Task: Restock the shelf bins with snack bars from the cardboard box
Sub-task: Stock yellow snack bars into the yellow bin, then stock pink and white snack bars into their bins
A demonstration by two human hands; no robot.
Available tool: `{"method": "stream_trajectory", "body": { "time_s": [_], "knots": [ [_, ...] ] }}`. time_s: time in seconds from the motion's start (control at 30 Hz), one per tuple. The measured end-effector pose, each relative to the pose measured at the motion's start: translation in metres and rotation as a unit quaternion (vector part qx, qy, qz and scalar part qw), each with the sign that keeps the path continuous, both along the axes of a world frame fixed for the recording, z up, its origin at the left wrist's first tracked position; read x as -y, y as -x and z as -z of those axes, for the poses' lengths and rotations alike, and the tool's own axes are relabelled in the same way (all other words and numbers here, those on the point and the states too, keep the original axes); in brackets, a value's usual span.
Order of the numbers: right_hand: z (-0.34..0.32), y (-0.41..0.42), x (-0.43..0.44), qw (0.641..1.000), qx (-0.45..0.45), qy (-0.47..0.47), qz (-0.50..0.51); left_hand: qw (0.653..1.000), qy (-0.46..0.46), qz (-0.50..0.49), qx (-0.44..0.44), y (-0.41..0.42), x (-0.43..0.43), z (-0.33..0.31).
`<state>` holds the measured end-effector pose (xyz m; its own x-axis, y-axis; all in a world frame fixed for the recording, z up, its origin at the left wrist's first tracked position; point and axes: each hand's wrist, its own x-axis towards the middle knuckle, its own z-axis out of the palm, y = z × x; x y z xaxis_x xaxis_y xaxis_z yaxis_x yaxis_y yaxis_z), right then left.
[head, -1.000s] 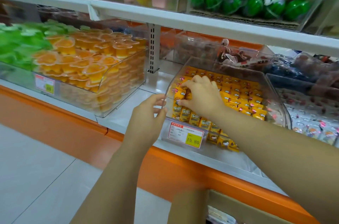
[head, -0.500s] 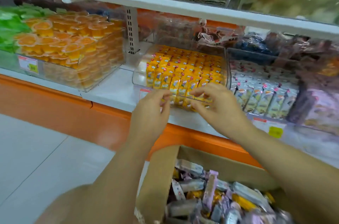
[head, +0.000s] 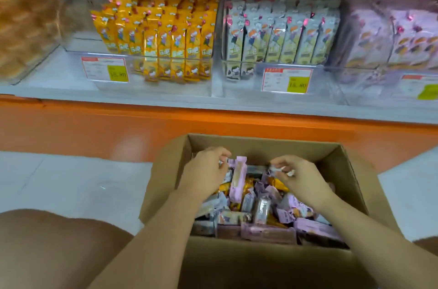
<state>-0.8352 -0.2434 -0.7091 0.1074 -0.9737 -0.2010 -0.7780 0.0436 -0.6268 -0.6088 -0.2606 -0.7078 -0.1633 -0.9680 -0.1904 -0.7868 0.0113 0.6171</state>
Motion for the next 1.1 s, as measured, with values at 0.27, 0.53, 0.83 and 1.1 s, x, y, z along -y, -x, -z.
{"method": "stream_trajectory", "body": {
  "time_s": [0.27,0.53,0.83,1.1],
  "knots": [
    [0.047,0.046,0.005,0.972,-0.105,-0.2,-0.066,0.989,-0.102,0.045,0.097,0.042,0.023,0.067],
    [0.057,0.055,0.015,0.935,-0.209,-0.218,-0.184,0.982,-0.078,0.017,0.17,0.082,0.03,0.093],
    [0.031,0.058,0.023,0.992,-0.07,-0.069,-0.085,0.989,-0.135,-0.061,-0.016,0.067,0.036,0.073],
    [-0.039,0.053,0.027,0.998,0.056,0.027,-0.022,0.943,-0.2,-0.06,-0.26,0.066,0.032,0.001]
  ]
}}
